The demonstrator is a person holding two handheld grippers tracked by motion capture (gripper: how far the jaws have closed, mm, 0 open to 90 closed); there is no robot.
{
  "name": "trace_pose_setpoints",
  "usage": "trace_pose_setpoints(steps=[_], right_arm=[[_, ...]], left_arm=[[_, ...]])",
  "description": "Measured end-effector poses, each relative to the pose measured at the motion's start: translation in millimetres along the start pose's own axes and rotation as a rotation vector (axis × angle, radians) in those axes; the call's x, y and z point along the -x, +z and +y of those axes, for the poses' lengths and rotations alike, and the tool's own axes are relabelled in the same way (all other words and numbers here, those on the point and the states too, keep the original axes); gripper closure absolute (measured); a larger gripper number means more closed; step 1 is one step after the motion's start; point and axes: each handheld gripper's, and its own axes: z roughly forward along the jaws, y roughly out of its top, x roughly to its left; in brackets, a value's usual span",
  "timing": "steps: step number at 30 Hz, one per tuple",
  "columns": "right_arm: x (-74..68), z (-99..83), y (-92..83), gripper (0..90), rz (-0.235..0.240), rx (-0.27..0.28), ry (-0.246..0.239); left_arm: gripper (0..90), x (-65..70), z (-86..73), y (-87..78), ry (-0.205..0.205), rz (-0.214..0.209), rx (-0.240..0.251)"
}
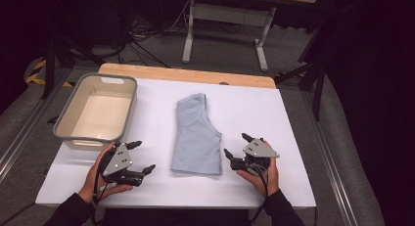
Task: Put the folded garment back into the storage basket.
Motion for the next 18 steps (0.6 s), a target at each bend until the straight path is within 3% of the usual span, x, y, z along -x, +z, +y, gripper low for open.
trace_pose_setpoints(steps=[9,14,16,18], right_arm=[[11.7,18.6,23.8,17.7,0.005,-0.021,0.023],[21.7,34.4,43.6,16.2,0.031,-0.036,0.075],[26.6,40.7,57.8,16.2,0.061,-0.040,0.122],[26.9,42.4,62.7,16.2,0.067,-0.049,0.128]], left_arm=[[14.3,0.8,0.4,4.1,0.007,-0.007,-0.014],[14.3,2.2,0.8,5.5,0.009,-0.010,-0.018],[14.3,2.5,0.4,5.8,0.010,-0.011,-0.020],[14.3,2.5,0.3,5.8,0.011,-0.010,-0.022]])
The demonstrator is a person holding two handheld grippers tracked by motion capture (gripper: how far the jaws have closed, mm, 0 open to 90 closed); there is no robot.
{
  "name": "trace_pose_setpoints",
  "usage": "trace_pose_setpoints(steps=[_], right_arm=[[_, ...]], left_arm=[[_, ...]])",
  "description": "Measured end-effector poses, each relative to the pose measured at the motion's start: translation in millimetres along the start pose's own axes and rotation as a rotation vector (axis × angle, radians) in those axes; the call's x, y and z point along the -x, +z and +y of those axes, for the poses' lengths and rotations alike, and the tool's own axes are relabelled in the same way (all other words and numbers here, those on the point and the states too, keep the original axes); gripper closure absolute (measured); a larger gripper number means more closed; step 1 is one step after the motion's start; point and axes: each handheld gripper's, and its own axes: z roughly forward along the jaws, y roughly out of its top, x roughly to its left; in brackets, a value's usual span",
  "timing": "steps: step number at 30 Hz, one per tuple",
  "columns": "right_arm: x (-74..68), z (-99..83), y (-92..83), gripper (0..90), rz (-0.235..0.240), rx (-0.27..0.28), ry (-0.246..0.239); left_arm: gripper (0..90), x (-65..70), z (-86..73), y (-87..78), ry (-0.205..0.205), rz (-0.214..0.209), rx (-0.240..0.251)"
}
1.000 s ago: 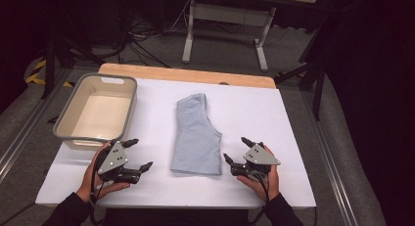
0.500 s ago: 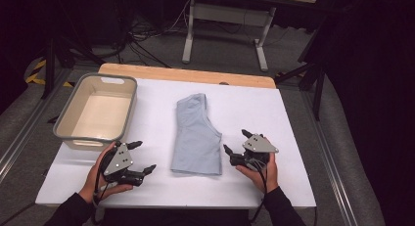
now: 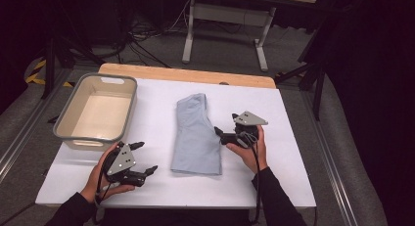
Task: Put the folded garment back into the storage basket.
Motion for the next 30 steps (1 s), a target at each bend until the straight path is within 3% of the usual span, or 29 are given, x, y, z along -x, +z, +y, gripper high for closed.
trace_pose_setpoints(steps=[3,10,16,17,21,26,28,30], right_arm=[[0.1,4.2,14.4,16.5,0.007,-0.030,-0.005],[0.0,2.4,45.1,15.1,0.053,-0.092,0.046],[3.2,-2.1,57.9,13.7,0.103,-0.109,0.091],[3.4,-5.5,62.6,13.5,0.119,-0.133,0.099],[0.0,-10.7,70.9,13.2,0.122,-0.192,0.090],[-0.3,-13.2,75.1,14.0,0.124,-0.218,0.100],[4.0,-15.5,77.8,15.6,0.160,-0.237,0.152],[4.8,-15.6,78.4,16.6,0.172,-0.242,0.164]], left_arm=[[14.3,0.0,-0.3,0.5,0.002,-0.002,-0.004],[14.3,2.4,0.0,2.2,0.004,-0.009,-0.013],[14.3,3.8,0.4,3.8,0.016,-0.014,-0.020],[14.3,4.6,0.6,3.8,0.017,-0.017,-0.020],[14.3,5.1,0.6,4.2,0.021,-0.017,-0.025],[14.3,5.6,0.4,4.8,0.024,-0.021,-0.028],[14.3,5.9,0.5,5.9,0.026,-0.023,-0.032],[14.3,6.3,0.7,6.5,0.025,-0.025,-0.032]])
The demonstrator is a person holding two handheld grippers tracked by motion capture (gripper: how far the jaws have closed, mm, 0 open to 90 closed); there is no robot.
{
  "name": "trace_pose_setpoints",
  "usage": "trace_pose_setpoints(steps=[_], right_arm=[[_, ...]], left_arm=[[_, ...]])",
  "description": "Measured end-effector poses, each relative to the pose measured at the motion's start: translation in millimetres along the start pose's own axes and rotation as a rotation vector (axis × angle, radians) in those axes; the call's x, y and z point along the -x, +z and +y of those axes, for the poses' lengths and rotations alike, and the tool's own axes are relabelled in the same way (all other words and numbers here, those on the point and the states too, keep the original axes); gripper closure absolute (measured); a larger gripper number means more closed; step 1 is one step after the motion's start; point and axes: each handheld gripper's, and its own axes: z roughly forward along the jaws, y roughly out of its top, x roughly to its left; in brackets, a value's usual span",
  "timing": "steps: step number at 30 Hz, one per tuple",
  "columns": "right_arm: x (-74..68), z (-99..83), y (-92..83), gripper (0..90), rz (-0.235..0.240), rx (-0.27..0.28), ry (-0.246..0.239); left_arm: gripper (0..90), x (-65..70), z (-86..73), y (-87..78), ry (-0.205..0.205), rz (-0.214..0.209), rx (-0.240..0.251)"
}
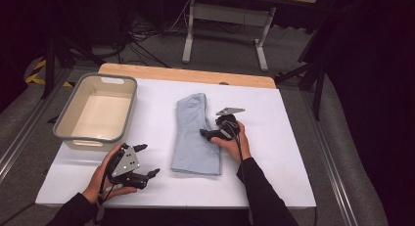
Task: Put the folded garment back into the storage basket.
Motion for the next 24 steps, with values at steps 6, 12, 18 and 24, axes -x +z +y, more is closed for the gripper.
trace_pose_setpoints(steps=[6,12,18,24], right_arm=[[-2.2,1.2,-1.1,40.7,0.081,-0.016,-0.007],[-1.7,0.2,-2.1,59.1,0.142,-0.018,0.017],[-4.6,-1.2,-4.3,68.0,0.147,-0.006,0.020],[-8.0,-1.8,-7.2,72.1,0.128,0.017,-0.012]], left_arm=[[14.3,0.5,0.8,2.1,0.002,-0.007,-0.005],[14.2,2.1,1.7,3.9,-0.006,-0.014,-0.007],[13.6,1.7,1.8,3.1,-0.013,-0.011,-0.006],[13.7,-3.8,7.9,9.4,-0.111,-0.020,0.002]])
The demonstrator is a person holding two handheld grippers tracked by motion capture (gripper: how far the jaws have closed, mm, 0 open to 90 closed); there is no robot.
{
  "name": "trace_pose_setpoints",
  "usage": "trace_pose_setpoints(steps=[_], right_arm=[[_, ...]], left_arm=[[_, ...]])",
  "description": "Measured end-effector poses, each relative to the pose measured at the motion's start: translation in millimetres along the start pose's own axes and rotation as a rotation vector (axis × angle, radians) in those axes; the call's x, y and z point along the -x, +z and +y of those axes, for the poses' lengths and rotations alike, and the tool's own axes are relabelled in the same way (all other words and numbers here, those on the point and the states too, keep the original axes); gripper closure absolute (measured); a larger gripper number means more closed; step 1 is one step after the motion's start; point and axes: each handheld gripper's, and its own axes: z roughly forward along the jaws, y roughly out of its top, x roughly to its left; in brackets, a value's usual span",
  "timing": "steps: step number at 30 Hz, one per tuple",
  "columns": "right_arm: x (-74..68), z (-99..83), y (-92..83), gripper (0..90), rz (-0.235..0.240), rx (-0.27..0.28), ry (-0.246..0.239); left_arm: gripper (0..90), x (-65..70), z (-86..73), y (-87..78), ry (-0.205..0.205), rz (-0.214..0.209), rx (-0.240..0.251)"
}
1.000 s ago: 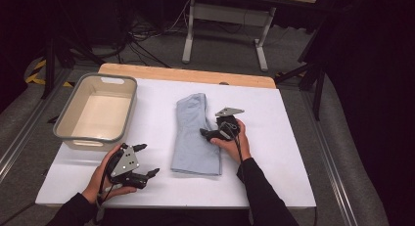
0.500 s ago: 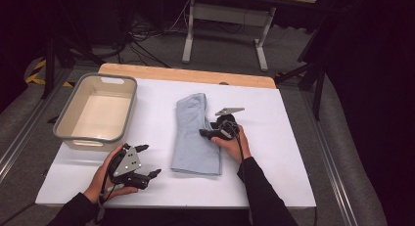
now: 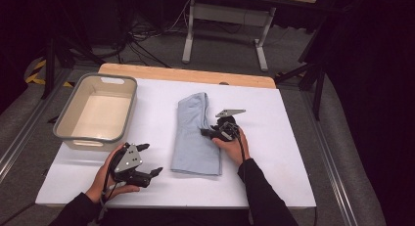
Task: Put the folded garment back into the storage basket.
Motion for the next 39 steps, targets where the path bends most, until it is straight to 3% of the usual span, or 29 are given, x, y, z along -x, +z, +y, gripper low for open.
trace_pose_setpoints(steps=[1,2,3,6,8,10,13,14,16,17,22,30,35,39], right_arm=[[-0.2,-0.1,-0.2,72.3,0.000,0.003,-0.001],[-0.2,-0.1,-0.2,72.3,0.000,0.003,-0.001],[-0.7,-0.1,-0.6,72.6,-0.002,0.008,-0.007],[-4.1,-0.2,-2.5,73.1,-0.021,0.021,-0.040],[-5.7,0.2,-3.4,73.3,-0.027,0.027,-0.050],[-7.2,0.7,-3.9,73.5,-0.037,0.031,-0.070],[-8.6,1.0,-5.1,73.8,-0.040,0.039,-0.079],[-9.3,0.8,-5.8,74.0,-0.043,0.045,-0.082],[-10.1,0.7,-6.7,74.1,-0.048,0.050,-0.096],[-10.4,0.9,-7.2,74.3,-0.047,0.055,-0.098],[-11.7,0.8,-10.2,74.8,-0.046,0.075,-0.113],[-13.6,-0.7,-14.8,75.2,-0.052,0.111,-0.136],[-14.4,-1.3,-15.5,75.2,-0.053,0.129,-0.144],[-15.1,-1.4,-16.8,75.1,-0.058,0.136,-0.147]], left_arm=[[13.6,-1.4,4.3,4.0,-0.038,-0.020,0.004],[13.1,-1.4,4.3,4.0,-0.038,-0.020,0.004],[13.1,-2.4,9.6,10.1,-0.073,-0.053,0.003],[12.4,-1.0,18.3,25.6,-0.085,-0.083,-0.028],[12.0,-0.5,20.1,30.6,-0.087,-0.080,-0.043],[11.7,-1.8,25.2,46.2,-0.131,-0.117,-0.075],[11.5,-1.9,28.1,55.3,-0.139,-0.102,-0.102],[12.2,-2.3,30.5,63.9,-0.164,-0.118,-0.117],[12.3,-2.0,32.0,67.3,-0.159,-0.116,-0.127],[12.4,0.1,34.6,74.6,-0.155,-0.112,-0.161],[11.2,4.6,38.0,85.5,-0.142,-0.104,-0.224],[6.7,-3.2,38.2,95.3,-0.218,-0.115,-0.249],[5.9,-4.1,40.8,100.3,-0.235,-0.136,-0.267],[13.4,-4.6,41.9,101.4,-0.231,-0.155,-0.245]])
